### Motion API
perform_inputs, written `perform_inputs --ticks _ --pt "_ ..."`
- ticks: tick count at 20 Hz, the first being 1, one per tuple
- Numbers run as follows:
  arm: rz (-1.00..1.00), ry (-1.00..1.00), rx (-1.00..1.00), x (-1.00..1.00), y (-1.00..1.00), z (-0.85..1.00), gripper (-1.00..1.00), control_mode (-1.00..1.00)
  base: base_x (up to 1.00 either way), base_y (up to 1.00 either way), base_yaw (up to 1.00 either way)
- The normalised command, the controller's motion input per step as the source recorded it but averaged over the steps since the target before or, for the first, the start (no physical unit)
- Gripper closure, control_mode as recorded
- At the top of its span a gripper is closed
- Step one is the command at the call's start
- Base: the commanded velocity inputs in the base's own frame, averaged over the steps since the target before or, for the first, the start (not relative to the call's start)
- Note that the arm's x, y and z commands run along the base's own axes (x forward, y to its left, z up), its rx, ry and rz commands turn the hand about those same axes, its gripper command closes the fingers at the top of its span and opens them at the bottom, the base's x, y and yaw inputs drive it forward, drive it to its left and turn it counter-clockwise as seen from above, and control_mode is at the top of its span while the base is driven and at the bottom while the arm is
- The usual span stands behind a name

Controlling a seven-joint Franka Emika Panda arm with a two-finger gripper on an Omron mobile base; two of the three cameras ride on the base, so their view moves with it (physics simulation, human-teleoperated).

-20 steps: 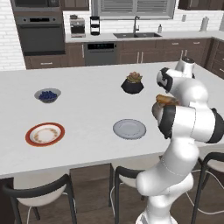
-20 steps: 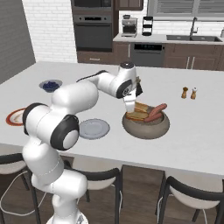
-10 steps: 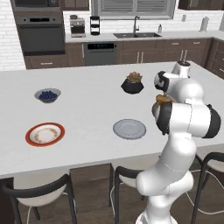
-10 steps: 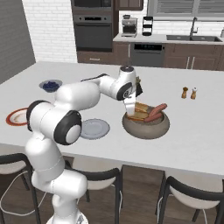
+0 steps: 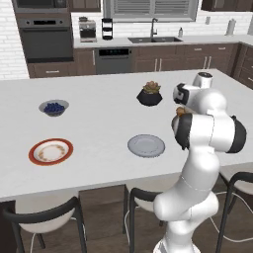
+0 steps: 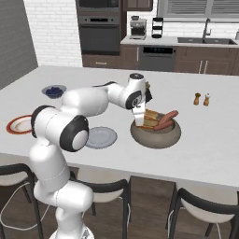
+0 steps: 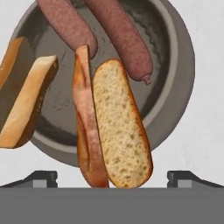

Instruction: Place one bun and one sausage from the bowl on each plate.

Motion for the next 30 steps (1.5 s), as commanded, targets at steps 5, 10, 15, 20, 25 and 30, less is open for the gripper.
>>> perform_inputs --ticks 5,10,15,20,25,30 --pt "0.00 0.06 0.01 0.02 0.00 -0.08 -1.00 -1.00 0.00 0.00 0.00" --pt "0.00 0.02 0.03 0.15 -0.13 -0.01 -1.00 -1.00 0.00 0.00 0.00" --pt "0.00 0.04 0.04 0.06 -0.17 -0.04 -1.00 -1.00 0.00 0.00 0.00" --pt "0.00 0.04 0.00 0.05 -0.03 -0.13 -1.00 -1.00 0.00 0.00 0.00" --pt "0.00 0.01 0.00 0.22 0.00 -0.07 -1.00 -1.00 0.00 0.00 0.00" --pt "0.00 0.00 0.00 0.16 0.00 -0.03 -1.00 -1.00 0.00 0.00 0.00"
